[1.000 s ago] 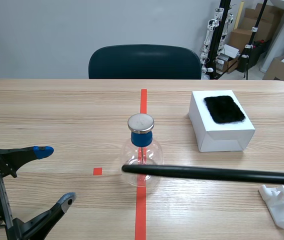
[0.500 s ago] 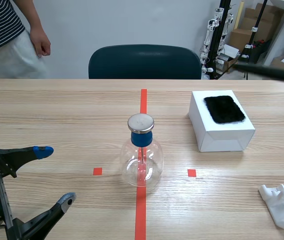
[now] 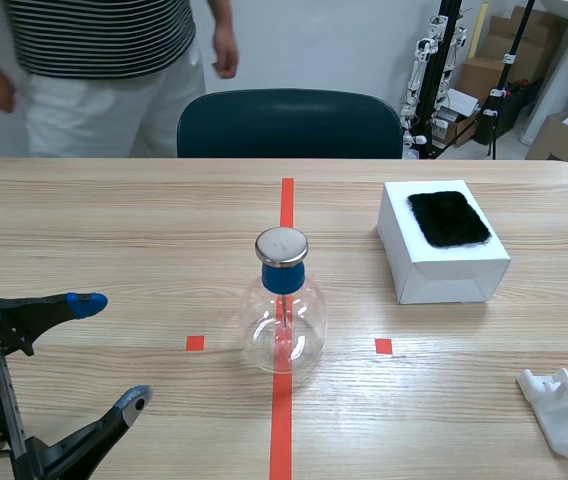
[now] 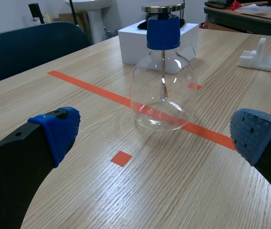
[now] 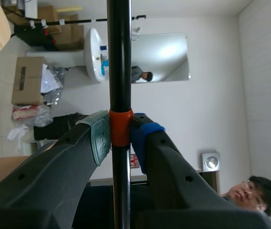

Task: Do the electroscope experiment. rub the rod on the fur

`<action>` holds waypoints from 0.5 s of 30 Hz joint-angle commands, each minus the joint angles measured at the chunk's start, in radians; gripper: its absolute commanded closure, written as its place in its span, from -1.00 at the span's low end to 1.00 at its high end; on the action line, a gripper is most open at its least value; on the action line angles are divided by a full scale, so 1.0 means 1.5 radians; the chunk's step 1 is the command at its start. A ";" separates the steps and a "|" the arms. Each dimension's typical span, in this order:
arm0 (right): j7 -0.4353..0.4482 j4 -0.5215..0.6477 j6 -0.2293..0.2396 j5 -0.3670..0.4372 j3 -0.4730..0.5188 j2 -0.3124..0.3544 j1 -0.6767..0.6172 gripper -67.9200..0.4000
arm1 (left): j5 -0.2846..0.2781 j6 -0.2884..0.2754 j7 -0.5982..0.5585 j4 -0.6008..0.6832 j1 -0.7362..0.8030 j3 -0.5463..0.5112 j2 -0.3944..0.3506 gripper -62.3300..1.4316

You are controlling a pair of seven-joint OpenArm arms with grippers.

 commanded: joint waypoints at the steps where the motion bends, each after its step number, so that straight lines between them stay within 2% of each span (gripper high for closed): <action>1: -0.011 0.009 0.009 -0.002 0.001 0.023 0.032 0.98 | -0.008 0.002 -0.009 0.008 -0.002 -0.004 -0.004 -1.00; 4: -0.040 -0.012 0.036 -0.028 -0.026 0.045 0.083 0.98 | -0.008 0.002 -0.009 0.008 -0.002 -0.004 -0.004 -1.00; 12: -0.119 -0.090 0.035 -0.143 -0.169 0.054 0.225 0.98 | -0.008 0.002 -0.009 0.008 -0.002 -0.004 -0.004 -1.00; 15: -0.146 -0.122 0.032 -0.163 -0.219 0.055 0.271 0.98 | -0.008 0.002 -0.009 0.008 -0.002 -0.004 -0.004 -1.00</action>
